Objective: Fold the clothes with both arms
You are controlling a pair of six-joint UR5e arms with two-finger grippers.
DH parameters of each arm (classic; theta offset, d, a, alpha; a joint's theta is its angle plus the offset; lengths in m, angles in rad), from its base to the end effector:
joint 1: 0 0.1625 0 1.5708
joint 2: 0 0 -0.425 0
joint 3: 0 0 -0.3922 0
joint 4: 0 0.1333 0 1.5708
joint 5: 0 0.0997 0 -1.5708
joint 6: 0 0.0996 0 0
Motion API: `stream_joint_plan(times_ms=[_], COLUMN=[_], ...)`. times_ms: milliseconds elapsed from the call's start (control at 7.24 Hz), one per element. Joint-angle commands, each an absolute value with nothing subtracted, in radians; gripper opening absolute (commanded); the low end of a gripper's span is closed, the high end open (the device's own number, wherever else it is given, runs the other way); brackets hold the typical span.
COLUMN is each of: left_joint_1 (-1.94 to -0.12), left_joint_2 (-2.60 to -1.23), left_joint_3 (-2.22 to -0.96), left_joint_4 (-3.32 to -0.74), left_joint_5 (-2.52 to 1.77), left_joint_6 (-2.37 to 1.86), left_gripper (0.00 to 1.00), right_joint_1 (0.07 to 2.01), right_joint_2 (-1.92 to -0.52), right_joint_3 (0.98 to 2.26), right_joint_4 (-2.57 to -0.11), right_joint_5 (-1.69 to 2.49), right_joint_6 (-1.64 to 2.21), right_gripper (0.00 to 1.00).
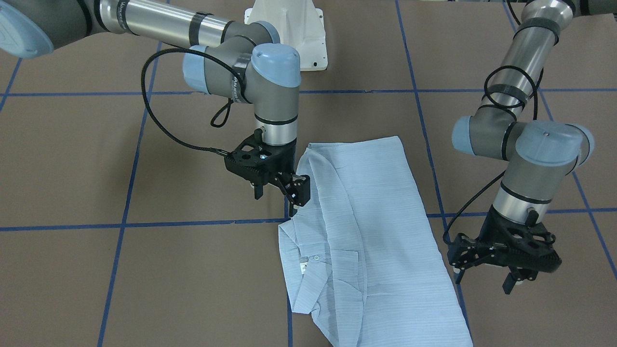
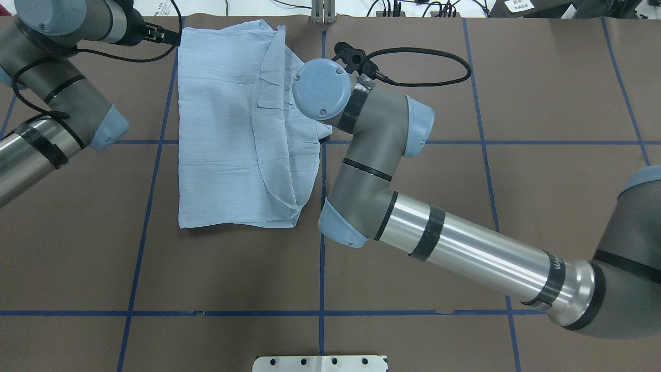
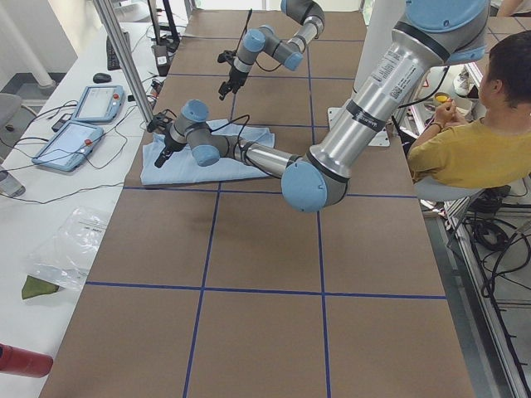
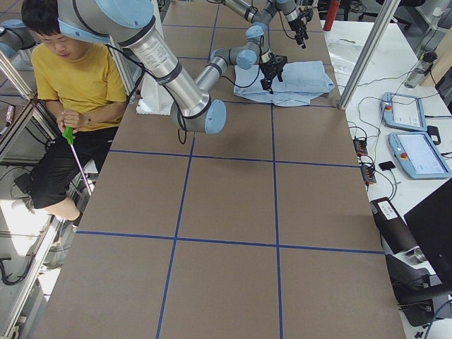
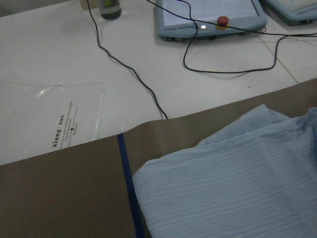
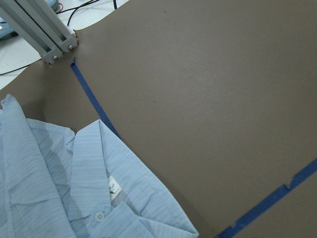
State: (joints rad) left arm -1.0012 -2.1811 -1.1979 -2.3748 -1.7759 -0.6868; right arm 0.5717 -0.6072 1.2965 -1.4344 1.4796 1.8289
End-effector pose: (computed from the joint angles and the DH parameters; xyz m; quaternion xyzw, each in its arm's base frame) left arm 0.3143 -0.7004 0.3817 0.3482 0.3627 0.0003 0.8644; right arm -0.5892 -0.5484 0.1495 0.1038 -0.3894 0.3856 0.8300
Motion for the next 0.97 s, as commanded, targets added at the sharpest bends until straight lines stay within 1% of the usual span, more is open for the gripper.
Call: stream_joint_plan(times_ms=[0,138,276,552,829], left_joint_1=[-0.997,-0.999,-0.997,-0.994,-0.988], left_joint_2=[-2.158,-2.157,-2.157,-2.157,-2.157], left_joint_3=[-1.218,-1.221,-1.221,-1.221,-1.223], left_joint_4=[-2.375,-2.376,-2.376,-2.376,-2.376], left_joint_5=[-1.764,-1.763,-1.763,-1.760,-1.741], left_joint_6=[-0.692,-0.692,-0.692,-0.692,-0.693], left_gripper=[1.00,1.00,1.00,1.00,1.00], right_joint_1=[0.560,0.540,0.523,0.503,0.488], right_joint_2=[-0.514,-0.517,-0.520,-0.515,-0.517], right_joint_3=[1.091,1.086,1.075,1.034,1.008], right_joint_4=[-1.313,-1.315,-1.315,-1.316,-1.321], right_joint_5=[1.445,1.442,1.427,1.407,1.394], right_joint_6=[1.896,1.917,1.924,1.925,1.921], right_gripper=[0.88,0.75,0.66,0.65,0.61])
